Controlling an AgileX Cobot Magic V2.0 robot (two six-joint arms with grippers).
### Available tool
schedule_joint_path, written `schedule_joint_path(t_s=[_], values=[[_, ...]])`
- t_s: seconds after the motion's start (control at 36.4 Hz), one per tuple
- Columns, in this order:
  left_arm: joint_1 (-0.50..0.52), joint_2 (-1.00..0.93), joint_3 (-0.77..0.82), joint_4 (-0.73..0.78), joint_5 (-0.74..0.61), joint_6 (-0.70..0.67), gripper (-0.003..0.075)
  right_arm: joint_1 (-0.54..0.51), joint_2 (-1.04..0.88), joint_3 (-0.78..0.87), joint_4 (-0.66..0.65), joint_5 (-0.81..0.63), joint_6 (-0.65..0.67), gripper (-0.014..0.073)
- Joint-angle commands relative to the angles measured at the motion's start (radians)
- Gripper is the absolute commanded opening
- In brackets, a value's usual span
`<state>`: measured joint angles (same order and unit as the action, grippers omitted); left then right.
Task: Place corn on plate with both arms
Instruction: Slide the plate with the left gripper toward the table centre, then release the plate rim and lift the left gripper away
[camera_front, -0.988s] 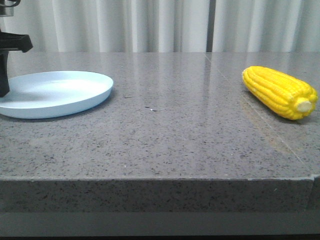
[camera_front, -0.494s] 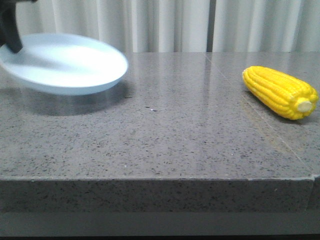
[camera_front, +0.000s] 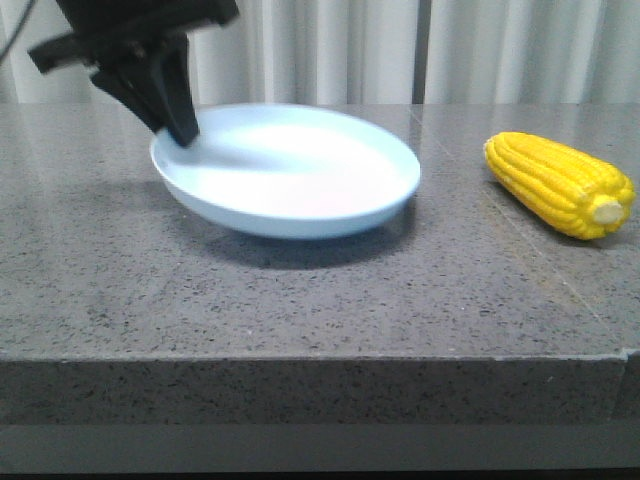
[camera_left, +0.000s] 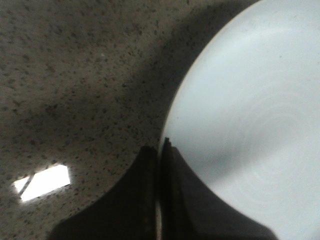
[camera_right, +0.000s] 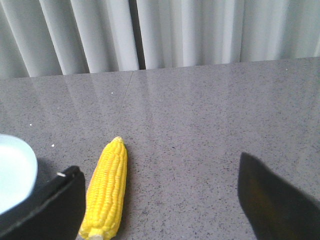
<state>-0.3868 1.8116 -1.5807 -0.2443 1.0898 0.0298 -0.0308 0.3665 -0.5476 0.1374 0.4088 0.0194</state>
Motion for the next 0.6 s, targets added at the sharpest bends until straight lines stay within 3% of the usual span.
schedule_joint_path(t_s=[0.0,0.19,0.47,0.58], values=[[-0.018,-0.014,-0.03,-0.029,-0.019,-0.002,-0.002,-0.005,0.013,-0.034,-0.003,-0.071,-0.006,0.0642],[-0.018,0.006,-0.033,-0.018,-0.031,-0.002,0.0008,-0.005,0.013,-0.034,-0.003,-0.071,-0.006,0.0642],[-0.018,-0.023,-0.057,0.001,-0.044,0.0,0.0321,-0.005,0.013,-0.034,-0.003,-0.071,-0.006,0.0642],[-0.018,-0.067,-0.057,0.042,-0.06,0.008,0.0347,-0.005,0.013,-0.034,-0.003,-0.071,-0.006,0.0642]])
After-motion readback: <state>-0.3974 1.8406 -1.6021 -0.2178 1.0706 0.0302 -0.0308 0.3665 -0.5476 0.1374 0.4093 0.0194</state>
